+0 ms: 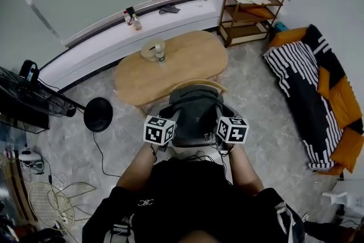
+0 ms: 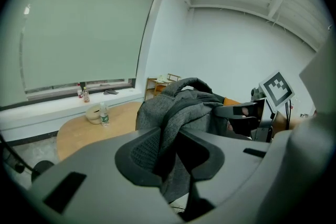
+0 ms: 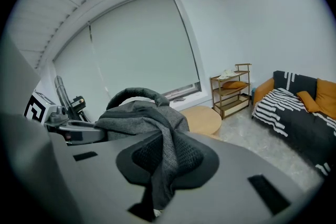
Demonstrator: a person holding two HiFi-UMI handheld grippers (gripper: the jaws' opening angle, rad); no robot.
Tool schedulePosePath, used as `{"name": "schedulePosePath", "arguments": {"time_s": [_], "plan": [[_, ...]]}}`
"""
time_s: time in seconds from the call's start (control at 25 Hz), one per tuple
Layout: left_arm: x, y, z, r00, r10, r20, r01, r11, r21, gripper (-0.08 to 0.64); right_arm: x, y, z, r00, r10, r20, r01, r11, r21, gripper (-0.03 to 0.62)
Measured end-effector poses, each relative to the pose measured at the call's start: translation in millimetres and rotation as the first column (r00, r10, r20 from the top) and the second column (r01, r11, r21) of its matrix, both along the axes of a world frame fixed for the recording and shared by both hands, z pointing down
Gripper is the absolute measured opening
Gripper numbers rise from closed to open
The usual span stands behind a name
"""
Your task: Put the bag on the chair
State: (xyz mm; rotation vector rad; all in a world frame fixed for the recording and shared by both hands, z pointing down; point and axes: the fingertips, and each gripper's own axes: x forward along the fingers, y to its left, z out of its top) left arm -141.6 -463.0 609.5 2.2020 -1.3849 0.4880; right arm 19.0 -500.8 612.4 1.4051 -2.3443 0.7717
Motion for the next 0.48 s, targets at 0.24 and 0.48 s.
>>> {"name": "schedulePosePath", "arguments": {"time_s": [0.24, 0.48], "plan": [[-4.3, -18.8, 45.0, 1.0, 0.019, -0.005, -0.019, 0.996, -0.086, 0.095, -4.4, -18.8, 39.9, 0.999, 0.004, -0.039, -0.007, 0.997, -0.072, 0.061], [-1.6, -35.9, 84.0, 0.999, 0.047, 0.011, -0.044, 0.987, -0.154, 0.098, -2.1, -38.5, 81.1, 0.998, -0.001, -0.067, -0.01, 0.988, -0.154, 0.061]]}}
